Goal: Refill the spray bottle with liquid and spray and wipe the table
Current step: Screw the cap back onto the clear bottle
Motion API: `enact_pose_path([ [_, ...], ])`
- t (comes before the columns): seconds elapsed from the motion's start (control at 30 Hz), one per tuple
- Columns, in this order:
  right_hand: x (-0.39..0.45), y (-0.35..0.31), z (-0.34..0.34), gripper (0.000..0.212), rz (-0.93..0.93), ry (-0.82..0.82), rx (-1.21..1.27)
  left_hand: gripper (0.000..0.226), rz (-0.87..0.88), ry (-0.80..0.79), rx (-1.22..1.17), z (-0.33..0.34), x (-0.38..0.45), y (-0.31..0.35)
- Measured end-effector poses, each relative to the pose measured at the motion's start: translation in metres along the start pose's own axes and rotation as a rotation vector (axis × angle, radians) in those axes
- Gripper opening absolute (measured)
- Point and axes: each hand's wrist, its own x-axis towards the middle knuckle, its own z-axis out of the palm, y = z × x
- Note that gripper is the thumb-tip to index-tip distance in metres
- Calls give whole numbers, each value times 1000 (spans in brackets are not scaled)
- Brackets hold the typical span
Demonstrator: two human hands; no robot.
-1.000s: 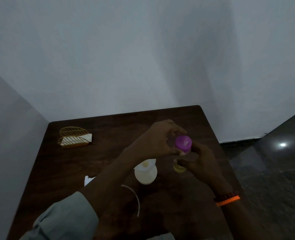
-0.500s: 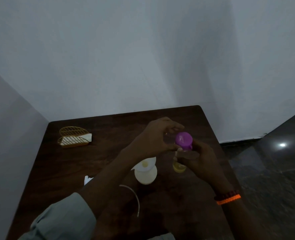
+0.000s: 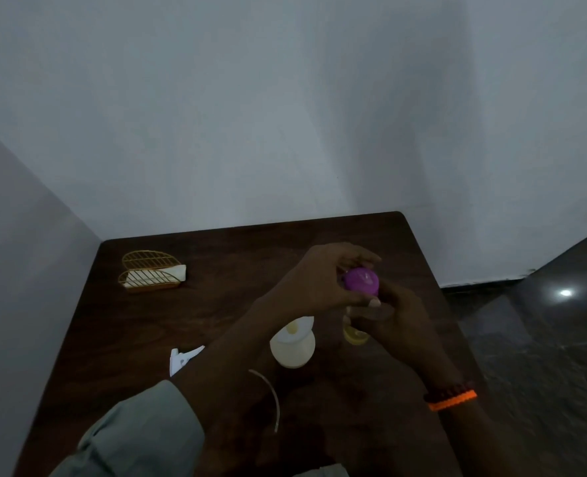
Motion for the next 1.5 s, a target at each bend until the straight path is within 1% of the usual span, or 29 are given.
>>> enact_pose_path([
  [0.1,-1,1,-5,49,8,27,-3,64,-17,45,-33,-8,-4,-7],
  [0.27,0,7,-10,63,26,20,-30,60,-32,75,-45,-12,-8,-12],
  [0.37,2,4,-7,59,21,8,-20,58,-30,40,-65,-8,-8,-10],
  [0.5,3,0,-5,48,8,22,-27,64,-17,59,-29,-3,-7,-7],
  [0.57,4,1,-5,50,7,19,-24,65,-4,59,-13,-1,-6,-5],
  [0.63,4,3,-4,57,-3,14,-21,65,7,59,-4,1,-5,-3],
  [0.7,4,3,-5,59,-12,12,-23,64,19,73,3,4,-5,-3],
  [0.83,4,3,-8,56,-21,8,-26,61,28,77,15,5,-4,-2],
  [0.97,5,4,-12,46,-19,-22,-57,63,51,53,13,1,-3,-1],
  [1.2,9,-2,-18,48,-67,-35,-112,62,121,42,62,-8,-1,2],
  [1.3,16,-11,-22,51,-97,-36,-133,60,146,73,65,-17,0,6],
  [1.43,35,-41,-23,58,-201,-54,-141,60,136,124,51,-45,0,11],
  [1.5,50,-58,-20,65,-271,-63,-166,60,118,174,49,-65,-3,12],
])
